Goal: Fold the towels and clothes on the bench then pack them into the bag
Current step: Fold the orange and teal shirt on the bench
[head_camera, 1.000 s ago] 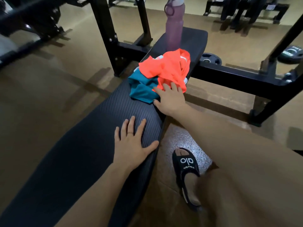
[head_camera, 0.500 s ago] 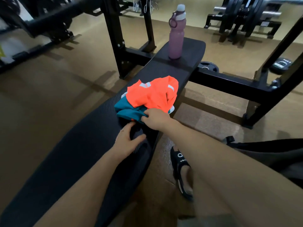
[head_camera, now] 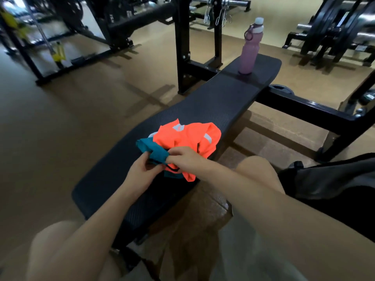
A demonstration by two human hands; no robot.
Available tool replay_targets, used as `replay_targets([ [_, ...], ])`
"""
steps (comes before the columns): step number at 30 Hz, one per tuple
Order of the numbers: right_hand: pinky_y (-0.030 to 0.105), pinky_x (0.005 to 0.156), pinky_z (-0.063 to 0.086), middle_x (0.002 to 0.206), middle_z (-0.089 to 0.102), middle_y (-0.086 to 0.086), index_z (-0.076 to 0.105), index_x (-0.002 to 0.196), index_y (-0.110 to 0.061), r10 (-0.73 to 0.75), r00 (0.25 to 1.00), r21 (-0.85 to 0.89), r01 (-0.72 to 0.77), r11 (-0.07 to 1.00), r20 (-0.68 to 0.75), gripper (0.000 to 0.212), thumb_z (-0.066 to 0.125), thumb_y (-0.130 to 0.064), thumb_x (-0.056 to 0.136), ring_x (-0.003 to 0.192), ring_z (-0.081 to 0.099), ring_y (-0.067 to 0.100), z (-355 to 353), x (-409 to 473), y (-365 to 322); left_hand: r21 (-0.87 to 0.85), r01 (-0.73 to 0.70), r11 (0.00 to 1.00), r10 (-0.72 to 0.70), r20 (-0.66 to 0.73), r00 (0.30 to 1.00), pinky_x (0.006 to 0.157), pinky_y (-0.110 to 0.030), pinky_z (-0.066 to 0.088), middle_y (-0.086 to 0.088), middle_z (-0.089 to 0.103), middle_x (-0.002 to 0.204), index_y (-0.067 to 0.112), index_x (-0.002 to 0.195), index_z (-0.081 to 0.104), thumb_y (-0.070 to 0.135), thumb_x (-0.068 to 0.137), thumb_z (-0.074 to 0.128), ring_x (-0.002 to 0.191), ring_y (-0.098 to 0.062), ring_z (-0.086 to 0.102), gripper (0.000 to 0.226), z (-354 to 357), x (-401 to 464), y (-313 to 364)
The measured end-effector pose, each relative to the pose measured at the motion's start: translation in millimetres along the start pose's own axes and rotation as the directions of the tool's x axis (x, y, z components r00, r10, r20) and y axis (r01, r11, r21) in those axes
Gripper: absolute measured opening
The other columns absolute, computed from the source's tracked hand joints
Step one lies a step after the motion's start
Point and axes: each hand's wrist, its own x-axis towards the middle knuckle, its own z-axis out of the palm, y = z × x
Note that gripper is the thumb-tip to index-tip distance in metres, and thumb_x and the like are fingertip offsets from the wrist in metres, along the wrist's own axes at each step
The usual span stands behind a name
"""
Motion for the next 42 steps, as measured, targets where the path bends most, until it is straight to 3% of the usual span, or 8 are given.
replay_targets([
  [7,0.028,0.063,0.039,0.071,0.054,-0.007,0.057,0.074,-0.023,-0.248,0.968,-0.353,0.216,0.910,-0.046,0.017,0.071,-0.016,0.080,0.071,0.051,0.013,-17.4,-11.5,-44.9,-0.002,-0.122,0.993,0.121,-0.141,0.983,0.104,-0.049,0.050,0.001,0.071,0.113,0.027,0.113,0.066,0.015,0.098,0.063,0.109,-0.016,0.067,0.020,-21.7,-9.3,25.9],
  [14,0.027,0.067,0.045,0.078,0.066,-0.006,0.066,0.082,-0.020,-0.426,0.890,-0.332,0.357,0.873,-0.164,0.006,0.072,-0.021,0.082,0.073,0.058,0.009,-28.7,-17.6,-88.1,0.102,-0.167,0.981,0.182,-0.171,0.968,0.082,-0.006,0.043,-0.003,0.056,0.120,0.026,0.116,0.061,0.027,0.099,0.062,0.104,-0.002,0.055,0.017,-38.9,-5.1,54.3],
  [17,0.039,0.072,0.054,0.078,0.066,-0.002,0.068,0.088,-0.015,-0.387,0.914,-0.293,0.338,0.894,-0.124,0.007,0.069,-0.012,0.082,0.071,0.059,0.011,-36.3,-22.9,-107.4,0.033,-0.211,0.977,0.214,-0.146,0.966,0.078,-0.014,0.048,0.003,0.068,0.110,0.023,0.113,0.065,0.020,0.101,0.059,0.096,-0.001,0.064,0.013,-49.6,-10.8,67.2],
  [22,0.042,0.085,0.058,0.115,0.064,0.014,0.052,0.135,-0.014,-0.214,0.975,-0.044,0.217,0.975,0.066,0.057,0.057,0.007,0.082,0.084,0.066,0.019,-51.4,-28.7,-133.1,0.086,-0.282,0.956,0.291,-0.110,0.950,0.074,-0.032,0.048,0.005,0.063,0.081,0.011,0.095,0.061,0.014,0.098,0.060,0.076,-0.009,0.058,0.004,-73.3,-12.3,105.7],
  [26,0.032,0.084,0.053,0.136,0.053,0.006,0.044,0.147,-0.027,-0.250,0.948,-0.025,0.260,0.965,0.196,0.087,0.063,0.005,0.068,0.102,0.061,0.018,-46.6,-21.4,-140.7,0.184,-0.361,0.914,0.366,0.007,0.931,0.067,-0.024,0.045,-0.003,0.061,0.082,0.007,0.097,0.063,0.013,0.098,0.061,0.073,-0.010,0.055,0.006,-86.7,-21.7,142.5],
  [33,0.030,0.069,0.046,0.076,0.059,-0.005,0.068,0.092,-0.011,-0.266,0.948,-0.290,0.308,0.906,0.176,0.014,0.065,-0.009,0.079,0.069,0.054,0.003,-25.6,-19.8,-146.2,0.428,-0.369,0.825,0.331,0.163,0.930,0.064,-0.027,0.043,-0.006,0.059,0.077,0.010,0.090,0.062,0.034,0.080,0.073,0.068,-0.008,0.053,0.028,-114.2,-34.5,165.4],
  [36,0.044,0.067,0.047,0.073,0.056,0.009,0.060,0.086,0.001,-0.362,0.932,-0.385,0.342,0.857,0.023,0.034,0.056,-0.028,0.069,0.068,0.053,0.020,-23.2,-18.1,-148.8,0.526,-0.316,0.790,0.298,0.122,0.947,0.066,-0.027,0.044,0.003,0.062,0.085,0.020,0.100,0.058,0.027,0.079,0.084,0.073,-0.006,0.056,0.033,-129.0,-39.6,159.9],
  [42,0.025,0.051,0.021,0.060,0.030,-0.005,0.035,0.064,-0.013,-0.600,0.793,-0.402,0.517,0.756,-0.109,0.030,0.061,-0.002,0.074,0.054,0.027,0.007,-23.4,-37.7,-162.1,0.777,-0.032,0.628,-0.012,0.051,0.999,0.084,-0.033,0.050,0.003,0.063,0.115,0.034,0.150,0.030,0.034,0.079,0.080,0.101,-0.020,0.063,0.086,-149.0,-41.9,132.6],
])
